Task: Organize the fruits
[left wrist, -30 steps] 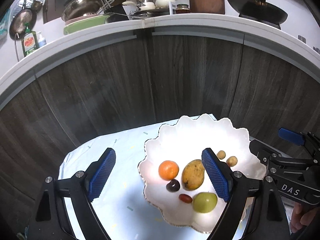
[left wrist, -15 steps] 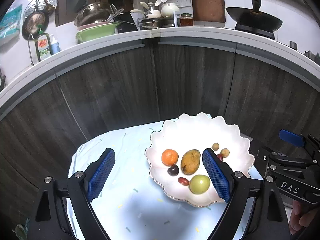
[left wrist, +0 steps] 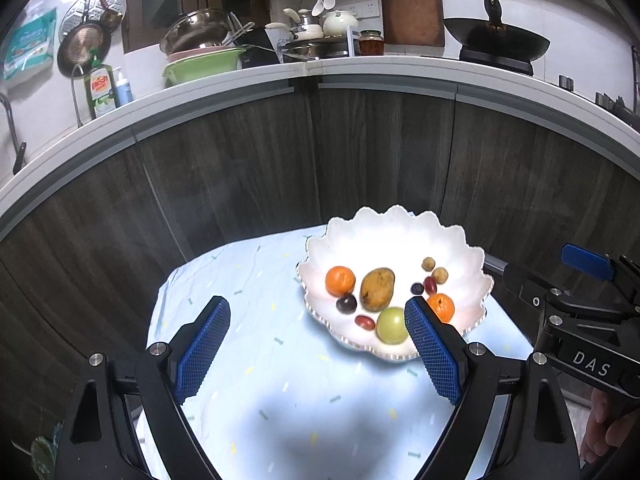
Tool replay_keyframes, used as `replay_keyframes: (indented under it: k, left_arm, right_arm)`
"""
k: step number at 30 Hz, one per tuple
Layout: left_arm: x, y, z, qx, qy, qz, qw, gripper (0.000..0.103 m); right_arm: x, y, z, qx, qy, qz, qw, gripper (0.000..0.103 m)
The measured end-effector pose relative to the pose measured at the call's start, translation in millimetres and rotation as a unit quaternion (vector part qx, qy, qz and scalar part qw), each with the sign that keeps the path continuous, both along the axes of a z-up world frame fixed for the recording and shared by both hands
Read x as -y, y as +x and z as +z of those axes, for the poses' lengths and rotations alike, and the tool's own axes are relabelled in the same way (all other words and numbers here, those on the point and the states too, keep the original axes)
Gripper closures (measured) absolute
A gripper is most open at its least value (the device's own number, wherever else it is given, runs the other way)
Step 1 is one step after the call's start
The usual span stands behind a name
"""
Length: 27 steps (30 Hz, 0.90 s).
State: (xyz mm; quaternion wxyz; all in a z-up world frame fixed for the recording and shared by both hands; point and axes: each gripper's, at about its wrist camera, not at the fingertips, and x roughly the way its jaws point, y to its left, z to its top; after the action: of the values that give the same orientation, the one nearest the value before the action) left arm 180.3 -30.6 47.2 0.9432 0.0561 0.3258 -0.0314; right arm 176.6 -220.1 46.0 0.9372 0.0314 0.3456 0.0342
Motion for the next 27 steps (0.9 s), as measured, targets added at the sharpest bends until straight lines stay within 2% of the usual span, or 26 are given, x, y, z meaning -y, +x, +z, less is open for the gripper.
replay_keyframes:
  k: [14, 22, 27]
  left_arm:
    - [-15.0, -61.1, -11.3, -0.010, -0.006, 0.014, 0.9998, 0.014]
    - [-20.5, -94.3, -17.9, 0.005, 0.000, 0.029, 0.9996, 0.014]
    - [-24.6, -111.5, -27.6, 0.001, 0.000, 0.033, 0.9995, 0.014]
  right_arm:
    - [-10.3, -53.5, -3.8, 0.005, -0.004, 0.010, 1.000, 0.019]
    - [-13.9, -82.4, -8.6, 0.020, -0.008, 0.005, 1.000, 0.019]
    - [-15.9, -98.7, -14.2, 0.024, -0.010, 0.006, 1.000, 0.019]
